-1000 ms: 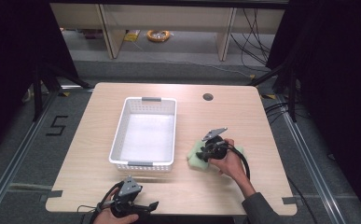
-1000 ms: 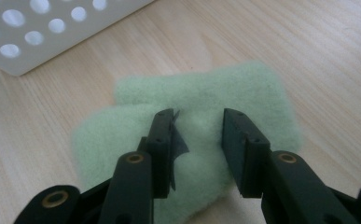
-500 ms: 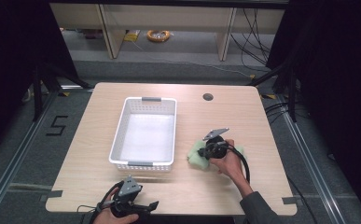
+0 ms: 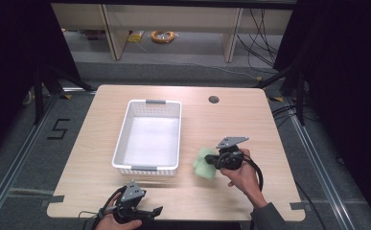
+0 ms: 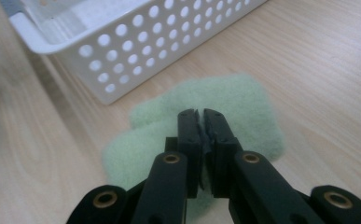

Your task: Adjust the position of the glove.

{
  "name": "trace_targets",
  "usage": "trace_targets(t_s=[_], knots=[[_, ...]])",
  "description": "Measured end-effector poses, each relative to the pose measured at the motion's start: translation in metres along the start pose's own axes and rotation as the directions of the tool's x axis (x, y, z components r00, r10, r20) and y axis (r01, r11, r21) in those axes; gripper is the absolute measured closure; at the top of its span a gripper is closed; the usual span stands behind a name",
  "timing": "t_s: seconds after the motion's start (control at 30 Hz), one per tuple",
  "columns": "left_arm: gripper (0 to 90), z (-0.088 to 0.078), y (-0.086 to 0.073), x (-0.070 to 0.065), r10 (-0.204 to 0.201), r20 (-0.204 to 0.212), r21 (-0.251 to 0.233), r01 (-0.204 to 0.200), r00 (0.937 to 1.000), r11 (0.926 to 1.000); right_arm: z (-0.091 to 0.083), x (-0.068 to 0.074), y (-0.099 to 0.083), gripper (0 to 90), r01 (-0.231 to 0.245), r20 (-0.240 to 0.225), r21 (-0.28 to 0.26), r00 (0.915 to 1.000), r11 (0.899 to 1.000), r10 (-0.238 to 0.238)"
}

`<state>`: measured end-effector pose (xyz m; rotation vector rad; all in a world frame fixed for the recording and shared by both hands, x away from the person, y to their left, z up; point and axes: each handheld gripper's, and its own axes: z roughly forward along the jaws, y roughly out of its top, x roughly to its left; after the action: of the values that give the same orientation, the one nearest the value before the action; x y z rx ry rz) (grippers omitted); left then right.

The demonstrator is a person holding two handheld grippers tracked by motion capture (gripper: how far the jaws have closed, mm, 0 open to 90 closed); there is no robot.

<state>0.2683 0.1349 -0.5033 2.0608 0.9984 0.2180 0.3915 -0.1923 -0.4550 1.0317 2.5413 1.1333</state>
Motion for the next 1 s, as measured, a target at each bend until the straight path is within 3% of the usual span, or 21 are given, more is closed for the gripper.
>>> trace_targets(t_s=[0.1, 0.23, 0.37, 0.4, 0.43, 0.47, 0.5, 0.6, 0.63, 0.77, 0.8, 0.87, 1.0], knots=[[16.6, 0.0, 0.0, 0.0, 0.002, 0.009, -0.001, -0.002, 1.0, 1.0, -0.007, 0.007, -0.004, 86.5, 0.0, -0.013, -0.019, 0.9999, 1.0, 0.0], [16.6, 0.001, 0.0, 0.0, 0.003, 0.008, -0.002, -0.003, 1.0, 1.0, -0.019, 0.02, -0.02, 86.5, -0.052, -0.03, -0.031, 0.9983, 0.998, 0.051], [16.6, 0.0, 0.0, 0.0, 0.008, 0.007, 0.002, -0.008, 0.9999, 1.0, -0.024, 0.027, -0.03, 86.5, -0.066, -0.037, -0.038, 0.9972, 0.997, 0.065], [16.6, 0.0, 0.0, 0.0, 0.007, 0.006, 0.001, -0.007, 1.0, 1.0, -0.025, 0.031, -0.033, 86.4, -0.092, -0.043, -0.039, 0.9949, 0.995, 0.091], [16.6, 0.001, 0.0, -0.001, 0.004, 0.004, 0.001, -0.004, 1.0, 1.0, -0.026, 0.033, -0.039, 86.4, -0.074, -0.042, -0.035, 0.9965, 0.997, 0.073], [16.6, 0.001, 0.0, -0.001, -0.003, 0.01, 0.0, 0.003, 0.9999, 1.0, -0.026, 0.033, -0.039, 86.4, -0.074, -0.042, -0.035, 0.9965, 0.997, 0.073], [16.6, 0.001, 0.0, -0.001, 0.007, 0.011, 0.01, -0.007, 0.9999, 0.9999, -0.025, 0.039, -0.045, 86.3, -0.116, -0.057, -0.019, 0.9917, 0.993, 0.115], [16.6, 0.003, -0.001, -0.004, 0.0, 0.007, 0.002, 0.0, 1.0, 1.0, -0.02, 0.036, -0.05, 86.2, -0.099, -0.057, -0.025, 0.9936, 0.995, 0.098], [16.6, 0.002, 0.0, -0.003, 0.017, 0.011, 0.013, -0.017, 0.9998, 0.9998, -0.019, 0.036, -0.052, 86.2, -0.102, -0.041, -0.013, 0.994, 0.995, 0.101], [18.0, 0.004, 0.0, -0.007, -0.006, 0.009, -0.004, 0.006, 0.9999, 1.0, -0.007, 0.036, -0.06, 85.8, -0.121, -0.04, 0.029, 0.9917, 0.992, 0.122], [18.4, 0.004, 0.0, -0.007, 0.008, 0.014, 0.002, -0.008, 0.9999, 1.0, -0.005, 0.037, -0.061, 85.7, -0.118, -0.045, 0.029, 0.9918, 0.993, 0.12], [20.2, 0.006, 0.001, -0.009, 0.027, 0.006, -0.017, -0.027, 0.9996, 0.9995, -0.004, 0.039, -0.062, 85.5, -0.114, -0.028, 0.034, 0.9929, 0.993, 0.115], [26.5, 0.01, 0.005, -0.019, 0.029, 0.037, -0.063, -0.027, 0.9989, 0.9977, 0.0, 0.04, -0.064, 83.6, -0.113, -0.018, 0.04, 0.9933, 0.993, 0.114]])
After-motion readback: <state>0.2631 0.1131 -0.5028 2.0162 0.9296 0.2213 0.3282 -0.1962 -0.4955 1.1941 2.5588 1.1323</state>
